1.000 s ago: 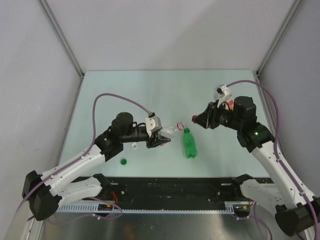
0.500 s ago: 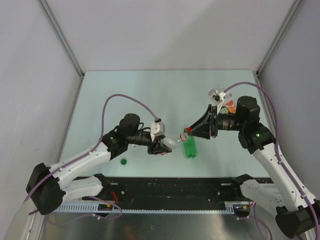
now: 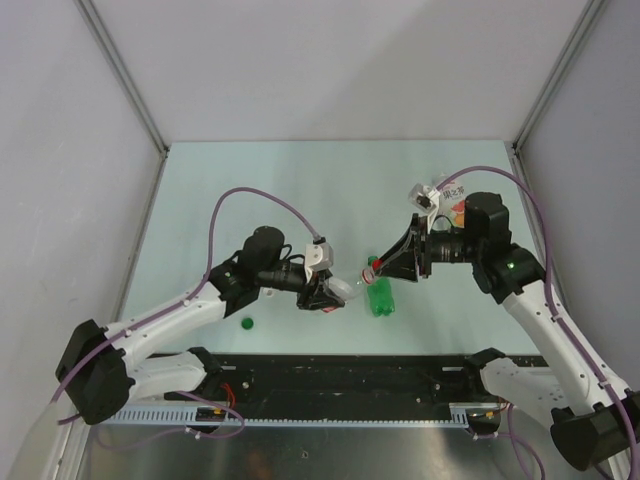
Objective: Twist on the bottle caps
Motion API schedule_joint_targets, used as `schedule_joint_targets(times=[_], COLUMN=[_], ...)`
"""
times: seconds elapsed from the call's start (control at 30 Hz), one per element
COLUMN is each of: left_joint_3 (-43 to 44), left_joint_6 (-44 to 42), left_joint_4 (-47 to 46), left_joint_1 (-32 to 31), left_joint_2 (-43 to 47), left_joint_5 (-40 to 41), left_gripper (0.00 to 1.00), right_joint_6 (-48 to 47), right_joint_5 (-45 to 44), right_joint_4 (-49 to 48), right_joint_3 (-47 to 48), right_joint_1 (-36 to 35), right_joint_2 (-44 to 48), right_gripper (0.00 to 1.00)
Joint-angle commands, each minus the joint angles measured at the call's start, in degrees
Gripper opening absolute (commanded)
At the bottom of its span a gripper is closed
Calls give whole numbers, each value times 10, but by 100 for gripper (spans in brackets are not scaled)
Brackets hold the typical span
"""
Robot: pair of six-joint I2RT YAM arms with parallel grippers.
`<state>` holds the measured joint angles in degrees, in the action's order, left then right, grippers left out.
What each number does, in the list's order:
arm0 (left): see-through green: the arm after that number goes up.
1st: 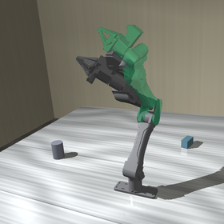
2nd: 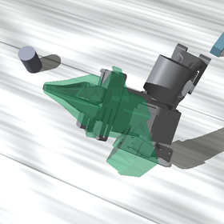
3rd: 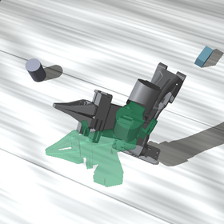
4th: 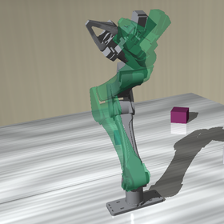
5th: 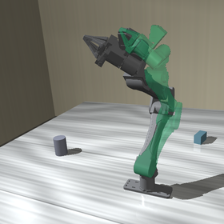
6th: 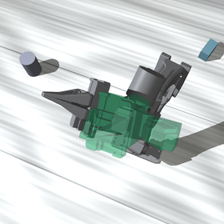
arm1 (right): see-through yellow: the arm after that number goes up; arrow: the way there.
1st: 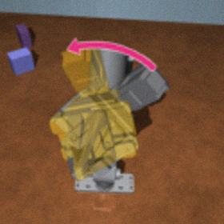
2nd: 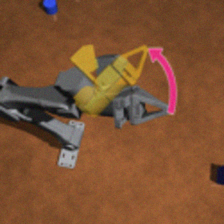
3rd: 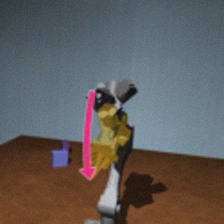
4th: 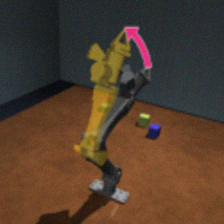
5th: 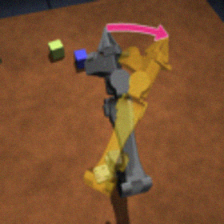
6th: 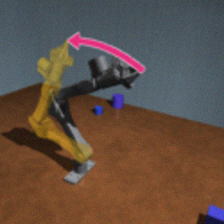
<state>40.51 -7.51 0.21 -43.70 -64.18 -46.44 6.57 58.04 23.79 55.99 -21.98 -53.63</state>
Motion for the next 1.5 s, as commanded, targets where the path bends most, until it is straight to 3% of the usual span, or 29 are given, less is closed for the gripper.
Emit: schedule_joint_targets(times=[0.0, 0.4, 0.83, 1.07, 1.47], left_joint_3=[27, 33, 11, 7, 14], left_joint_6=[12, 22, 18, 27, 61], left_joint_4=[-10, -10, -34, -37, -37], left_joint_1=[1, 1, 2, 1, 1], left_joint_2=[-3, 5, 35, 48, 25], left_joint_5=[2, 21, 27, 10, -4], left_gripper=[30, 30, 28, 29, 29], right_joint_6=[-16, -19, -50, -23, -10], right_joint_5=[-7, -11, 26, 70, 18], right_joint_4=[5, 15, 57, 28, 19], right_joint_3=[26, 26, 28, 32, 42], right_joint_1=[-19, -42, -46, -45, -52], right_joint_2=[-5, -15, -18, -24, -24], right_gripper=[25, 27, 28, 28, 28])
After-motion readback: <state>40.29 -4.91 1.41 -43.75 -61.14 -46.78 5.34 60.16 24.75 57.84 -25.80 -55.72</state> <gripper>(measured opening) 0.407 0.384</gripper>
